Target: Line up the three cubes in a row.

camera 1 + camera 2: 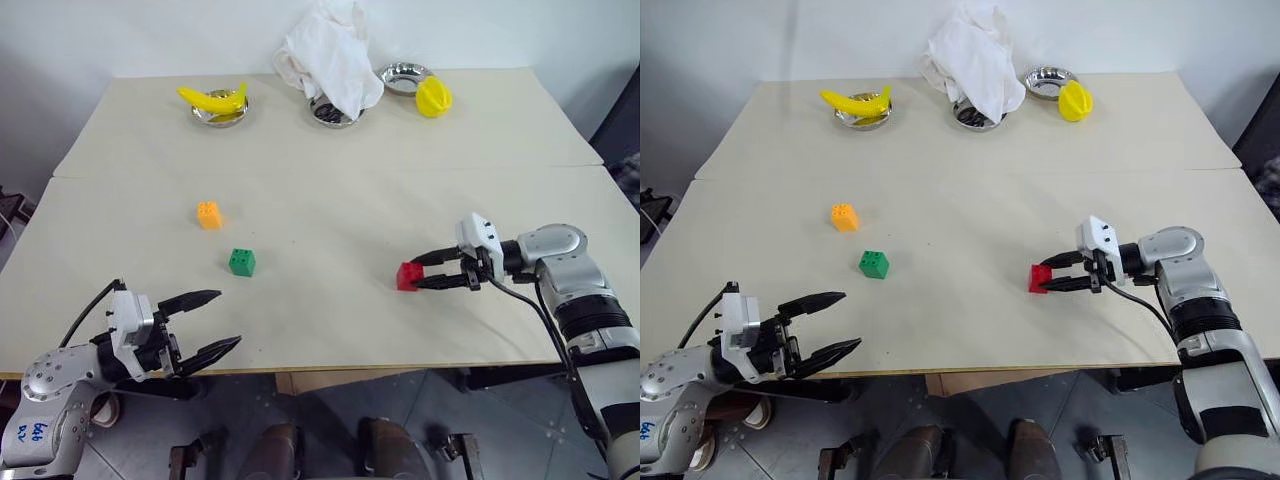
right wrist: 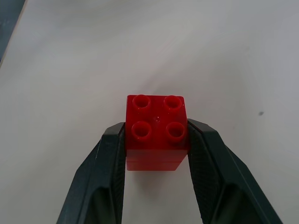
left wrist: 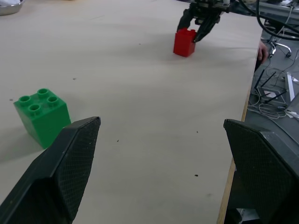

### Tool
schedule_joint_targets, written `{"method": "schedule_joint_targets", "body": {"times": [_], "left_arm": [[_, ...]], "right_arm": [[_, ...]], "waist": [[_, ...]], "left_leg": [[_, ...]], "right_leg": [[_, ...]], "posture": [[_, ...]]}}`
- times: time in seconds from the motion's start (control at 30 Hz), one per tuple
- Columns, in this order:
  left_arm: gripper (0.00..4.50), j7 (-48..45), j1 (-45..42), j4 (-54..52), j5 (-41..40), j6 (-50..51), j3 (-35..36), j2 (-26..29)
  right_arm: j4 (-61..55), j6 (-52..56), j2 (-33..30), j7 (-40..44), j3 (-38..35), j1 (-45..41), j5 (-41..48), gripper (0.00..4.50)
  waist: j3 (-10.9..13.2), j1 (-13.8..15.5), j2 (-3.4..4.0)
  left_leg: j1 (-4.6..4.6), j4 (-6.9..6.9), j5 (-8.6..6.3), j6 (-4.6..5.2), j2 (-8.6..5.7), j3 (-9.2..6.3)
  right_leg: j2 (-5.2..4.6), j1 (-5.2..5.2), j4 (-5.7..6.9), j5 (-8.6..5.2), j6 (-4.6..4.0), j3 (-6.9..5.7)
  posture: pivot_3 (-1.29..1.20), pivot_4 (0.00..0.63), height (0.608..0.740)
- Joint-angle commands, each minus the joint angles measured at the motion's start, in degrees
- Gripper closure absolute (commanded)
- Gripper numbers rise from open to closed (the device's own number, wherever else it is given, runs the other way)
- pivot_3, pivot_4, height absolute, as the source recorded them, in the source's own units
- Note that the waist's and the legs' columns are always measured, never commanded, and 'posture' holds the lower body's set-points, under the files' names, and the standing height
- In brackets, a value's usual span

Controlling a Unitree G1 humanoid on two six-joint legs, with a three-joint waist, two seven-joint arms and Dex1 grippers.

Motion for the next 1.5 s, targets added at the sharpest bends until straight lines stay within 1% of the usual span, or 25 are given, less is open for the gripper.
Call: {"method": "schedule_joint_targets", "body": {"times": [0.03,0.23,0.43,0.5,0.53,0.6,0.7,0.73,0.83,0.93,1.0,1.07,1.1,1.17,1.27,1.33,1.4,1.5], "left_arm": [[0.00,-0.5,0.3,-0.8,-0.9,-0.7,1.6,1.0],[0.00,-0.8,-0.3,-0.6,-0.9,-0.5,2.0,1.6],[0.00,-1.0,-0.7,-0.2,-1.1,-0.5,2.2,2.2],[0.00,-0.9,-0.8,-0.2,-1.0,-0.6,2.2,2.3],[0.00,-0.9,-0.9,-0.2,-1.0,-0.6,2.2,2.3],[0.00,-0.9,-0.9,-0.1,-1.0,-0.6,2.2,2.3],[0.00,-0.9,-0.9,0.2,-0.9,-0.7,2.4,2.2],[0.00,-0.8,-0.9,0.4,-0.7,-0.8,2.4,2.0],[0.00,-0.3,-0.1,1.6,-0.1,-1.5,3.0,1.5],[0.00,2.0,1.2,3.9,0.0,-2.9,5.5,-0.1],[0.00,3.1,2.6,5.3,0.1,-3.8,7.3,-1.0],[0.00,3.9,4.1,6.3,0.3,-4.6,8.7,-1.7],[0.00,4.5,5.1,7.3,0.8,-5.7,9.4,-2.2],[0.00,5.7,6.6,9.7,1.4,-7.6,11.1,-3.4],[0.00,6.3,9.0,14.7,1.4,-9.2,13.8,-4.5],[0.00,6.0,10.1,18.0,1.3,-9.7,14.9,-4.5],[0.00,5.2,10.3,20.1,1.2,-10.0,15.1,-4.0],[0.00,4.3,9.6,22.0,1.6,-11.1,15.0,-3.2]], "right_arm": [[1.9,-4.6,-1.7,4.0,3.0,-1.0,1.4,3.03],[7.2,-9.4,-1.0,4.0,6.1,-4.1,2.5,3.03],[10.4,-11.7,-1.0,4.0,8.9,-5.8,2.8,3.03],[12.1,-13.0,-0.3,4.0,8.2,-6.8,2.2,2.29],[12.5,-12.3,-0.2,4.0,8.3,-7.3,2.2,2.06],[12.7,-12.5,-0.1,4.0,8.2,-7.8,2.7,1.44],[12.3,-12.8,-0.6,4.0,7.9,-8.2,3.7,0.44],[11.9,-12.7,-1.1,4.0,7.3,-8.2,4.3,0.04],[10.3,-12.2,-3.4,4.0,5.0,-7.6,7.0,0.04],[6.8,-10.2,-6.3,4.0,0.5,-4.6,10.8,0.04],[2.2,-8.3,-8.2,4.0,-3.7,0.4,14.9,0.04],[-1.5,-6.5,-8.5,3.5,-8.9,5.5,17.2,0.04],[-4.3,-3.2,-9.3,3.5,-11.4,8.9,18.7,0.04],[-10.1,-0.5,-9.6,1.7,-16.5,15.0,20.9,0.04],[-21.8,4.6,-10.8,-2.0,-23.3,26.3,23.3,0.04],[-27.4,5.7,-10.9,-3.1,-27.4,32.5,23.5,0.04],[-30.3,5.6,-11.0,-2.8,-29.9,36.4,22.4,0.04],[-31.8,6.6,-10.6,-3.2,-32.4,38.7,21.7,0.04]], "waist": [[0.0,0.0,0.00],[0.0,0.0,0.00],[0.0,-0.1,-0.01],[0.0,-0.1,-0.01],[0.0,0.0,-0.01],[0.0,0.0,0.00],[0.0,-0.1,0.00],[0.0,-0.1,0.00],[0.0,0.0,0.00],[0.0,0.2,0.00],[0.0,0.4,-0.01],[0.0,0.3,-0.03],[0.0,0.3,-0.03],[0.0,0.3,-0.03],[0.0,0.4,-0.02],[0.0,0.4,-0.02],[0.0,0.4,-0.04],[0.0,0.4,-0.04]], "left_leg": [[0.01,0.00,0.00,0.00,0.00,0.00],[0.03,0.02,0.00,-0.01,0.01,0.00],[0.05,0.03,0.00,-0.01,0.01,0.00],[0.05,0.04,0.00,-0.01,0.02,0.00],[0.05,0.05,0.00,-0.01,0.01,0.00],[0.03,0.03,0.00,-0.01,0.01,-0.02],[0.02,-0.02,0.00,-0.01,0.02,-0.02],[0.02,-0.02,0.00,-0.01,0.02,-0.02],[0.02,-0.02,-0.01,-0.01,0.02,-0.02],[0.00,-0.02,-0.01,-0.01,0.01,-0.02],[-0.01,-0.03,-0.02,0.00,0.01,-0.12],[-0.02,-0.04,-0.07,-0.01,0.03,-0.24],[-0.02,-0.05,-0.09,0.01,0.03,-0.23],[-0.03,-0.05,-0.10,0.03,0.03,-0.20],[-0.03,-0.06,-0.10,0.03,0.04,-0.18],[-0.02,-0.06,-0.12,0.01,0.05,-0.18],[0.00,-0.04,-0.13,0.01,0.05,-0.13],[0.03,0.02,-0.14,0.05,0.05,-0.08]], "right_leg": [[0.00,0.00,-0.08,0.00,0.00,0.00],[0.00,0.06,-0.24,0.00,0.00,-0.02],[0.00,0.08,-0.24,0.00,0.00,-0.02],[0.00,0.09,-0.24,0.00,0.00,-0.02],[0.00,0.09,-0.24,0.00,0.00,-0.02],[0.00,0.07,-0.24,0.00,0.00,-0.03],[0.00,0.05,-0.24,0.00,0.00,-0.03],[0.00,0.05,-0.24,0.00,0.00,-0.03],[0.00,0.05,-0.25,0.00,0.00,-0.04],[0.00,0.05,-0.26,0.00,0.00,-0.05],[-0.01,0.08,-0.30,0.00,0.00,-0.12],[-0.01,0.16,-0.32,0.00,0.00,-0.23],[-0.01,0.18,-0.32,0.00,0.00,-0.24],[-0.03,0.20,-0.32,0.00,0.00,-0.24],[-0.03,0.19,-0.36,0.00,0.00,-0.25],[-0.03,0.18,-0.45,0.00,0.00,-0.25],[-0.03,0.21,-0.52,0.00,0.00,-0.22],[-0.05,0.26,-0.52,0.00,-0.01,-0.15]], "posture": [[0.00,0.150,0.740],[0.00,0.150,0.740],[0.00,0.150,0.740],[0.00,0.150,0.740],[0.00,0.150,0.740],[0.00,0.150,0.740],[0.00,0.150,0.740],[0.00,0.150,0.740],[0.00,0.150,0.740],[0.00,0.150,0.740],[0.00,0.150,0.740],[0.00,0.150,0.740],[0.00,0.150,0.740],[0.00,0.150,0.740],[0.00,0.150,0.740],[0.00,0.150,0.740],[0.00,0.150,0.740],[0.00,0.150,0.740]]}}
